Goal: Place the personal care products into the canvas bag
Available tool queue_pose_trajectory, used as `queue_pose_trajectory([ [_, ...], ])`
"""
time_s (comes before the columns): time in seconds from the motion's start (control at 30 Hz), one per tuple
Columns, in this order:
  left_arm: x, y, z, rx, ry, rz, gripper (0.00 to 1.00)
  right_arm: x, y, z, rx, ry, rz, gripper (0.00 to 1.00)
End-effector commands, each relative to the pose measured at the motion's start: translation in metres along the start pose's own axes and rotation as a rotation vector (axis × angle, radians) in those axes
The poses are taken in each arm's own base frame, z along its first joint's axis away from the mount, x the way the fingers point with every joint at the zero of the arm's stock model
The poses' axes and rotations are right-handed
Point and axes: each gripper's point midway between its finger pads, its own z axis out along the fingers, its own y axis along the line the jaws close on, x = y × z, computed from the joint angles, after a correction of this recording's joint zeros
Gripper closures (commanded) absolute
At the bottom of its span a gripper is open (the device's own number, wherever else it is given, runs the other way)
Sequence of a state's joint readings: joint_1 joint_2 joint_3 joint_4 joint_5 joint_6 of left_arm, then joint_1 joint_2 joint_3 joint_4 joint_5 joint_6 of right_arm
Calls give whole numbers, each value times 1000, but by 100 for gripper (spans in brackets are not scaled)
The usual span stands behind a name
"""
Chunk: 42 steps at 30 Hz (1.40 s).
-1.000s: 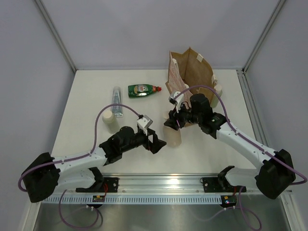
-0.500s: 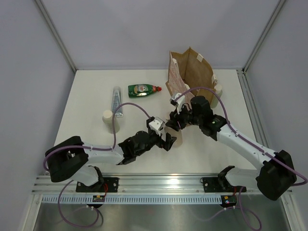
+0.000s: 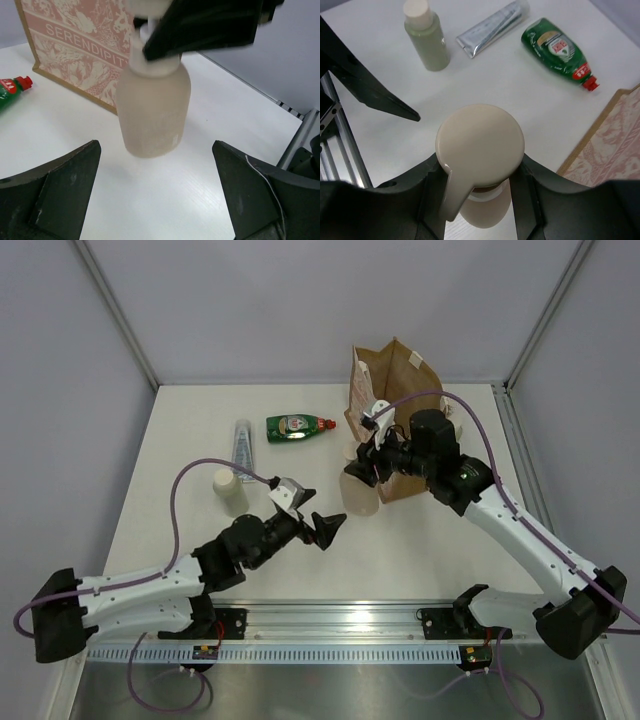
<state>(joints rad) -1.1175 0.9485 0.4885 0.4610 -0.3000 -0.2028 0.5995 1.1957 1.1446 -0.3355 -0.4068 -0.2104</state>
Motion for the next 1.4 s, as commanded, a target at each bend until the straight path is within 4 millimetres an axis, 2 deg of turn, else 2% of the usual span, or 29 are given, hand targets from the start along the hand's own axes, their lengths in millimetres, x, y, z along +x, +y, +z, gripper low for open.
queue_pose_trajectory([
  [0.0, 14, 7, -22, -6, 127, 64, 1, -99, -16, -23, 62, -233, -102, 100],
  [0.03, 7, 7, -28, -3, 120, 61, 1, -105, -20, -24, 69, -236, -96, 100],
  [0.07, 13, 10, -34, -9, 157, 67, 1, -128, -27, -33, 92, -278, -110, 100],
  [0.13, 19, 12, -42, -15, 191, 62, 1, -140, -37, -31, 106, -281, -99, 100],
  [0.17, 16, 13, -45, -18, 182, 46, 1, -162, -47, -44, 135, -324, -114, 100],
  [0.23, 16, 12, -49, -10, 184, 28, 1, -172, -59, -42, 152, -324, -110, 100],
  [0.27, 22, 13, -55, -9, 205, 22, 1, -191, -71, -50, 181, -355, -123, 100],
  [0.33, 25, 13, -59, -8, 220, 13, 1, -204, -85, -57, 215, -367, -122, 100],
  [0.37, 25, 13, -60, -9, 218, 2, 1, -225, -90, -70, 242, -410, -140, 100],
  [0.4, 22, 13, -62, -8, 210, -4, 1, -224, -111, -70, 283, -404, -127, 100],
  [0.43, 23, 14, -64, -9, 214, -6, 1, -228, -120, -73, 301, -412, -112, 100],
  [0.47, 23, 14, -66, -9, 212, -11, 1, -242, -126, -85, 325, -443, -122, 100],
  [0.5, 19, 14, -68, -7, 203, -18, 1, -238, -149, -87, 366, -434, -106, 100],
  [0.57, 18, 15, -70, -11, 206, -20, 1, -244, -164, -97, 394, -453, -97, 100],
  [0.63, 17, 17, -74, -18, 212, -19, 1, -237, -187, -99, 432, -437, -84, 100],
  [0.73, 15, 17, -77, -20, 210, -27, 1, -224, -204, -93, 451, -404, -85, 100],
  [0.93, 20, 19, -78, -33, 207, -72, 1, -177, -227, -59, 448, -316, -66, 100],
  [1.0, 19, 20, -78, -50, 212, -92, 1, -154, -236, -45, 450, -274, -43, 100],
  [1.1, 18, 22, -79, -81, 233, -109, 1, -122, -242, -27, 440, -220, -8, 100],
  [1.13, 19, 23, -80, -86, 245, -108, 1, -104, -243, -20, 433, -188, 15, 100],
  [1.23, 19, 22, -81, -85, 252, -116, 1, -86, -240, -12, 415, -168, 31, 100],
  [1.27, 18, 22, -81, -89, 250, -121, 1, -70, -239, -8, 407, -142, 52, 100],
  [1.33, 20, 23, -83, -90, 248, -122, 1, -54, -235, -4, 395, -117, 72, 100],
  [1.37, 20, 24, -83, -95, 247, -127, 1, -53, -232, -6, 392, -116, 73, 100],
])
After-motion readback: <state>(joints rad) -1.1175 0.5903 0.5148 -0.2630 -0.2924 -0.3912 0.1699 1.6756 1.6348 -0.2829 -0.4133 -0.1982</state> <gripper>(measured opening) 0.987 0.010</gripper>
